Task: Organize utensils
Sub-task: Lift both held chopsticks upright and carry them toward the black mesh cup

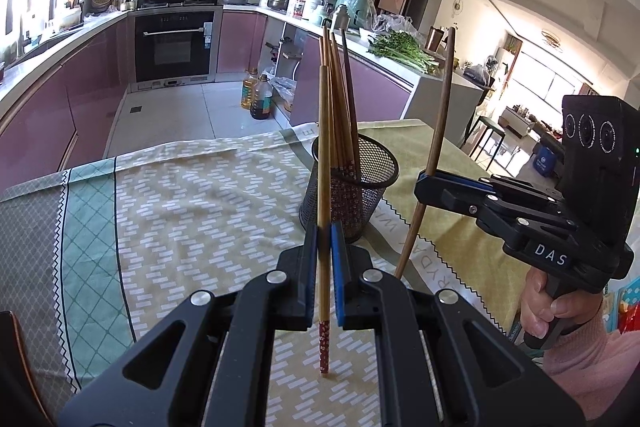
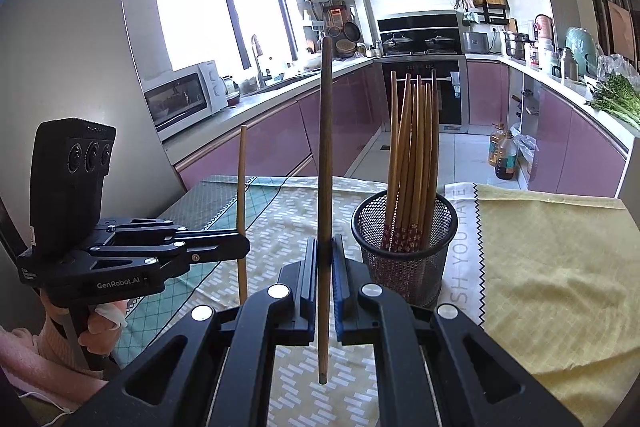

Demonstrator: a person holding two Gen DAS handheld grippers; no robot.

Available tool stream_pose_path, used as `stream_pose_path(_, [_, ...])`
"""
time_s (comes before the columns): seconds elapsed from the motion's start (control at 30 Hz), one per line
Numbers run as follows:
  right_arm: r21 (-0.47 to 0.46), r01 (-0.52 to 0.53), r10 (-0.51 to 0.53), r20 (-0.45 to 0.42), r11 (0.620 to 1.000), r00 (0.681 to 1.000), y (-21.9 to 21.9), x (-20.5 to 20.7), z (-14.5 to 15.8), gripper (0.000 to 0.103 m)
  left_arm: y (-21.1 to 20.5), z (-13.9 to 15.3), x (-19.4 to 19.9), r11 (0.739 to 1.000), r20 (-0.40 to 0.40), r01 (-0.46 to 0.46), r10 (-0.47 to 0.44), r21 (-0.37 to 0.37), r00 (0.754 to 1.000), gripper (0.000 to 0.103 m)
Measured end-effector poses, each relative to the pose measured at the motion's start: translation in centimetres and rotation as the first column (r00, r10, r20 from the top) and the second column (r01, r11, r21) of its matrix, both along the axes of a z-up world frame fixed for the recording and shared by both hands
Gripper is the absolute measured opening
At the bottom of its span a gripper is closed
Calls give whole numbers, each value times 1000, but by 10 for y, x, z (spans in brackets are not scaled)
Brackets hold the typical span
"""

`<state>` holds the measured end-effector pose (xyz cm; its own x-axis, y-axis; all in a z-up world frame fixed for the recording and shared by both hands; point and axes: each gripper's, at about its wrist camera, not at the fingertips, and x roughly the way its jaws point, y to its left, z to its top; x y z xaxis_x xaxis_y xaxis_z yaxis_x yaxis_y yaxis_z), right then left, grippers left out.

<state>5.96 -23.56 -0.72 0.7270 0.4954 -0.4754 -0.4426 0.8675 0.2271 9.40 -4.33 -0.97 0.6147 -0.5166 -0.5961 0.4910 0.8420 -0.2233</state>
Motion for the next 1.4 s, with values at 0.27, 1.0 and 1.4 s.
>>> stream_pose_path(0.27, [0,3,-3,7,1000,1000,-2,-1,0,6,-1,3,1,1000,5,-1,1,-3,1000,8])
stream_pose_path(1.0, [7,22,-23,38,1000,999,-6,1,8,6,-10,14,4,1000,35,4,-4,0,999,8])
stream_pose_path(1.4, [8,25,-26,46,1000,999,-9,4,10,6,-15,18,4,1000,48,10,-10,3,999,8])
